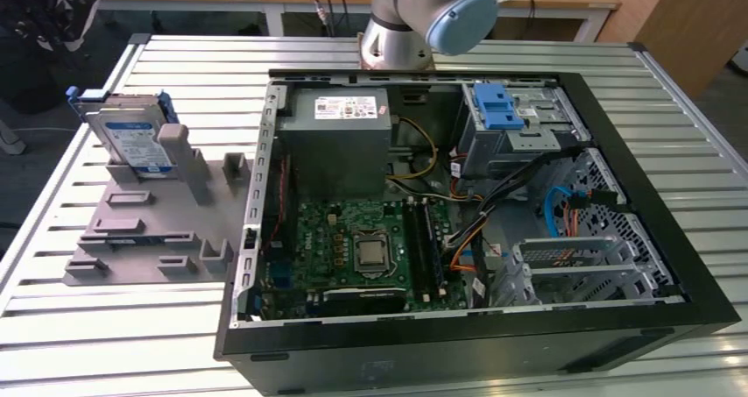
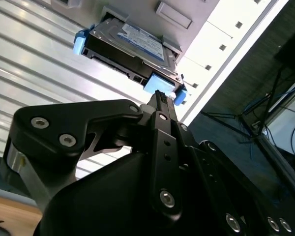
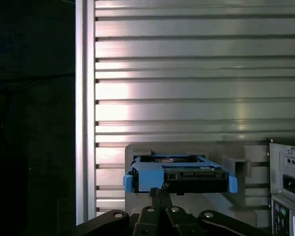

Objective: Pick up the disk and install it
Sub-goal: 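Pick up the disk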

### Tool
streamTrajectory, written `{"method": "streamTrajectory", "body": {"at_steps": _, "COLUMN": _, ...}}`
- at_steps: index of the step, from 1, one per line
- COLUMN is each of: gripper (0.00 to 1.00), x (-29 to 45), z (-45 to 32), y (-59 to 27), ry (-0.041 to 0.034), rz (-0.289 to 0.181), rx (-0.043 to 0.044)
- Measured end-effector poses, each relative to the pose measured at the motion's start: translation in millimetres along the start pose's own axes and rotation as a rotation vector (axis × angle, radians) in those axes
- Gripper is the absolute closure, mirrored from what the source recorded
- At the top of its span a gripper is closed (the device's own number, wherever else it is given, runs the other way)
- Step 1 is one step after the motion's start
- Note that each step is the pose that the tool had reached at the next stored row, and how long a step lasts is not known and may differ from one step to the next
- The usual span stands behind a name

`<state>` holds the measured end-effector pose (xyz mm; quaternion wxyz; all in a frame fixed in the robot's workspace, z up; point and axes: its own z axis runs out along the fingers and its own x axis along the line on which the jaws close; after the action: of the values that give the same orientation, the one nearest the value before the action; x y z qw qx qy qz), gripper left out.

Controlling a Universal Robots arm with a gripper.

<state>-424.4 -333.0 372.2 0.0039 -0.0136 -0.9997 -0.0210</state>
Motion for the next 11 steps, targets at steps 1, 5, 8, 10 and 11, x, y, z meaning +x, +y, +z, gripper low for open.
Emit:
{"method": "streamTrajectory", "body": {"at_steps": 1, "gripper": 0.89, "x": 0.0, "z": 0.0, "y": 0.0, "ry": 0.0008, "rz": -0.017, "rx": 0.0002}}
{"method": "streamTrajectory", "body": {"at_steps": 5, "gripper": 0.89, "x": 0.2, "z": -0.1, "y": 0.0, "ry": 0.0034, "rz": -0.074, "rx": 0.0008}}
{"method": "streamTrajectory", "body": {"at_steps": 8, "gripper": 0.89, "x": 0.4, "z": 0.0, "y": 0.0, "ry": 0.0047, "rz": -0.112, "rx": 0.001}}
{"method": "streamTrajectory", "body": {"at_steps": 10, "gripper": 0.89, "x": 0.7, "z": 0.1, "y": -0.1, "ry": 0.0056, "rz": -0.132, "rx": 0.0013}}
{"method": "streamTrajectory", "body": {"at_steps": 11, "gripper": 0.89, "x": 0.8, "z": 0.0, "y": -0.1, "ry": 0.0062, "rz": -0.146, "rx": 0.0015}}
